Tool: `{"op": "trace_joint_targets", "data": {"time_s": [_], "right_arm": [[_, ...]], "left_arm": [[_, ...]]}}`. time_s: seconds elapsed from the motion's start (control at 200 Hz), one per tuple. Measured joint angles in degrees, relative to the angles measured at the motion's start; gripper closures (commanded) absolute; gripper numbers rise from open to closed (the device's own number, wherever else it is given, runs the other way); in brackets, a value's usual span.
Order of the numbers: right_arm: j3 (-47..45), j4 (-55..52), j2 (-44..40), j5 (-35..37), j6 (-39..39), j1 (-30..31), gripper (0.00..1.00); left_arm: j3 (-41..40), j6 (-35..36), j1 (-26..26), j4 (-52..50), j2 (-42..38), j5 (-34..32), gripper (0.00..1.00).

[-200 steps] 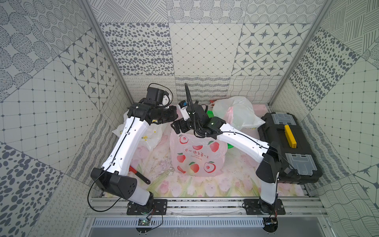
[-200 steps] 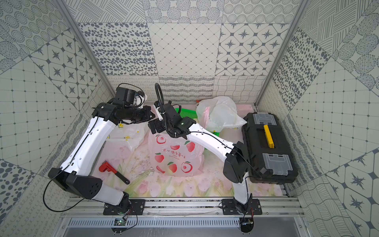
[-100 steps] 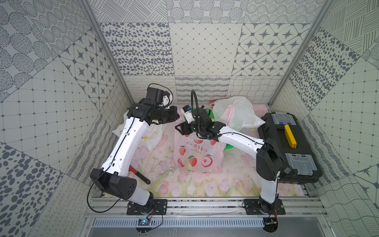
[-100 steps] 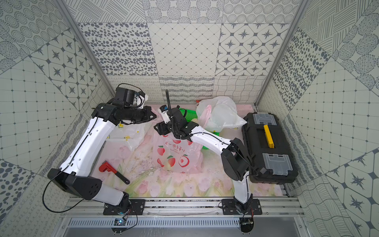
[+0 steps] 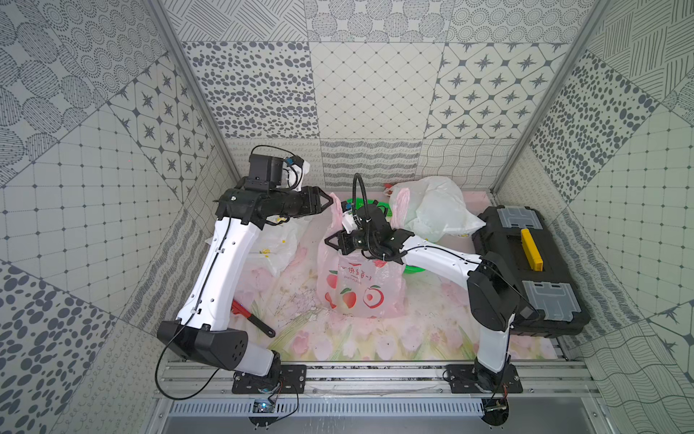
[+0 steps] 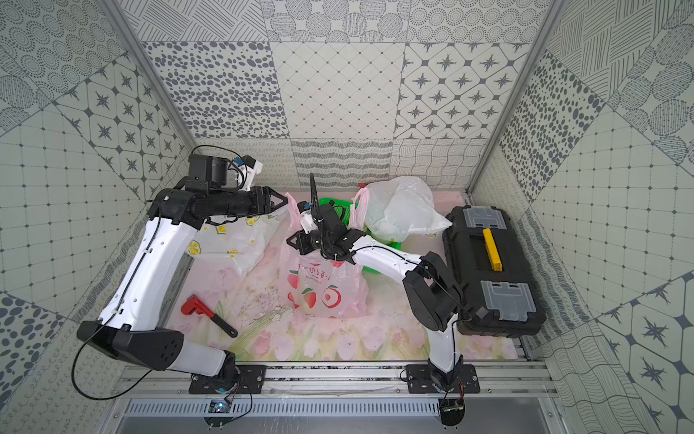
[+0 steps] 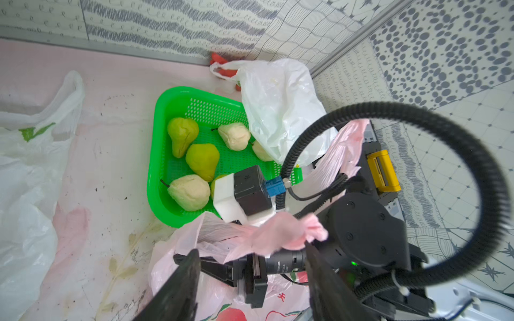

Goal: Place the pears into plastic bags & tie knots
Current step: Tie the plastic bag at the center of the board.

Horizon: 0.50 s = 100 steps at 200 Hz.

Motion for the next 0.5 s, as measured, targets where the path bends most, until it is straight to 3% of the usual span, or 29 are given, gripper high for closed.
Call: {"op": "trace_joint_targets", "data": {"time_s": [0.15, 0.295, 0.5], "right_arm": [[-0.55, -0.02, -1.60, -9.27, 4.66, -2.43, 0.86], [-0.57, 0.04, -3.10, -17.22, 7.76, -2.58, 0.86], [-0.79, 0.35, -3.52, -24.37, 9.11, -2.03, 0.79]], "left_arm": [[-6.75, 1.36, 2.25, 4.33, -4.68, 4.28, 0.32], [-18.75, 1.53, 2.84, 11.06, -8.72, 8.33, 0.30], [-29.35, 1.42, 0.17, 20.31, -10.56, 12.07, 0.28]]}}
